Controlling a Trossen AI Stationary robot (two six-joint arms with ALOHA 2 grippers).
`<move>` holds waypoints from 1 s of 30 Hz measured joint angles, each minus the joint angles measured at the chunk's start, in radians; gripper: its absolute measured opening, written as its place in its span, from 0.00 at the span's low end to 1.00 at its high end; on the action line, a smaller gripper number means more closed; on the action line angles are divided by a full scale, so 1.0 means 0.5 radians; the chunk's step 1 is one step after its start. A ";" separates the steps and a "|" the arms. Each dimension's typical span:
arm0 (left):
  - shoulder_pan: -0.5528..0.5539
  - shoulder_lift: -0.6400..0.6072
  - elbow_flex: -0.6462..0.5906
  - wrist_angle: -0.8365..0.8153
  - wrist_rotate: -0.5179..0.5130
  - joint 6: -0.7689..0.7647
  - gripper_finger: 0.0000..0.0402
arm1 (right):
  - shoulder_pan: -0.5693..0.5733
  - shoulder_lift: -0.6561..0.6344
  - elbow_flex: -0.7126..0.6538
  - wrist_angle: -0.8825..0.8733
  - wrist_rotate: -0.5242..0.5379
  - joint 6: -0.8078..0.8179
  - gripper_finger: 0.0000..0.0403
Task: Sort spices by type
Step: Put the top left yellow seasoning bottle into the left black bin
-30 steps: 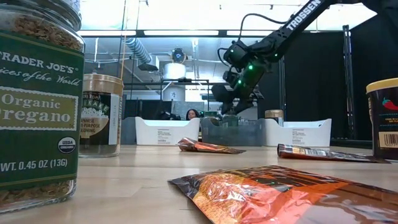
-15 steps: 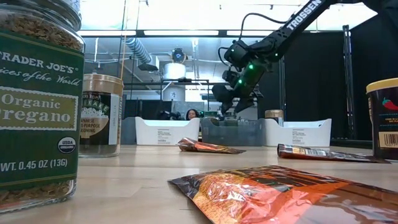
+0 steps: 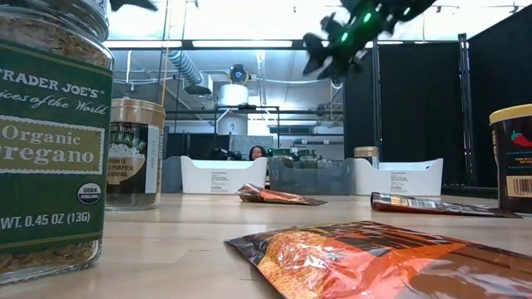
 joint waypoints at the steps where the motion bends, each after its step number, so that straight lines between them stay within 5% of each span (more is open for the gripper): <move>1: 0.000 0.026 0.000 -0.095 0.001 -0.037 0.87 | 0.013 -0.066 0.000 -0.014 0.005 -0.019 0.63; 12: -0.071 0.334 -0.149 -0.350 0.061 -0.113 0.87 | 0.133 -0.502 0.002 -0.338 0.019 -0.060 0.61; 22: -0.137 0.336 -0.561 -0.429 0.050 -0.399 0.87 | 0.173 -0.576 0.002 -0.646 0.013 -0.149 0.61; 30: -0.225 0.334 -0.598 -0.497 0.001 -0.395 0.87 | 0.172 -0.573 0.002 -0.671 0.006 -0.196 0.62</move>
